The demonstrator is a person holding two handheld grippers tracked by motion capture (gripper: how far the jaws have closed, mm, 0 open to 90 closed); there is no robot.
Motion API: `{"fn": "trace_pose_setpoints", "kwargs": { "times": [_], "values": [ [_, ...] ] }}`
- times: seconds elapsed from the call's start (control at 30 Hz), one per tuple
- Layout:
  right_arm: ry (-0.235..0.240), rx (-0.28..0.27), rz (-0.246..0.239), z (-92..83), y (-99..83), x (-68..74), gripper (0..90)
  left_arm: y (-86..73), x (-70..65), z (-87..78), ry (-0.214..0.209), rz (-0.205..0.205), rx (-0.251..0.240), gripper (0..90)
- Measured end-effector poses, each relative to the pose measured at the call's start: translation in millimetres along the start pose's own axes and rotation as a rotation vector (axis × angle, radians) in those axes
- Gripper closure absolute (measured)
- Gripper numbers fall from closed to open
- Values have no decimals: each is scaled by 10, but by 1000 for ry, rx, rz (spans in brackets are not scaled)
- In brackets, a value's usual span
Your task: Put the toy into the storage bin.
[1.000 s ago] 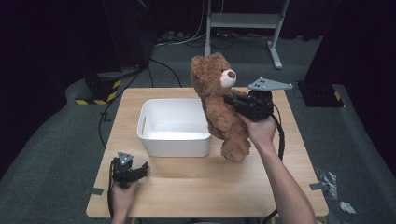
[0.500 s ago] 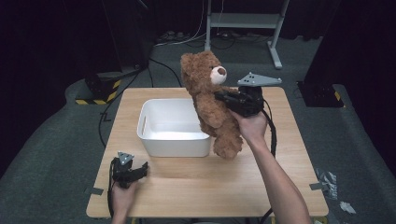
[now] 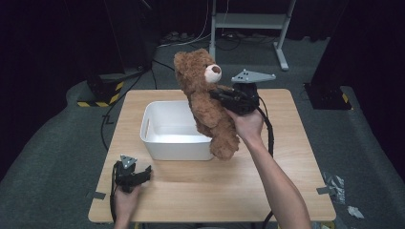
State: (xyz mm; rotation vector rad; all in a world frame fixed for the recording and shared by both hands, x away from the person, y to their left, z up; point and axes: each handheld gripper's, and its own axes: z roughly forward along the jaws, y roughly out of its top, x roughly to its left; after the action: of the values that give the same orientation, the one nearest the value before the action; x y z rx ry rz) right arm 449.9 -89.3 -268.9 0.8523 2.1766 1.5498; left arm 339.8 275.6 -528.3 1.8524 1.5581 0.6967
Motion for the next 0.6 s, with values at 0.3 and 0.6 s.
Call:
{"fn": "trace_pose_setpoints", "kwargs": {
  "times": [0.3, 0.6],
  "values": [
    [2, 18, -15, 165, 56, 81, 867, 0, 0, 1, -2, -1, 0, 224],
    [7, 33, -15, 331, 51, 119, 874, 0, 0, 1, -1, -1, 0, 224]
  ]
}}
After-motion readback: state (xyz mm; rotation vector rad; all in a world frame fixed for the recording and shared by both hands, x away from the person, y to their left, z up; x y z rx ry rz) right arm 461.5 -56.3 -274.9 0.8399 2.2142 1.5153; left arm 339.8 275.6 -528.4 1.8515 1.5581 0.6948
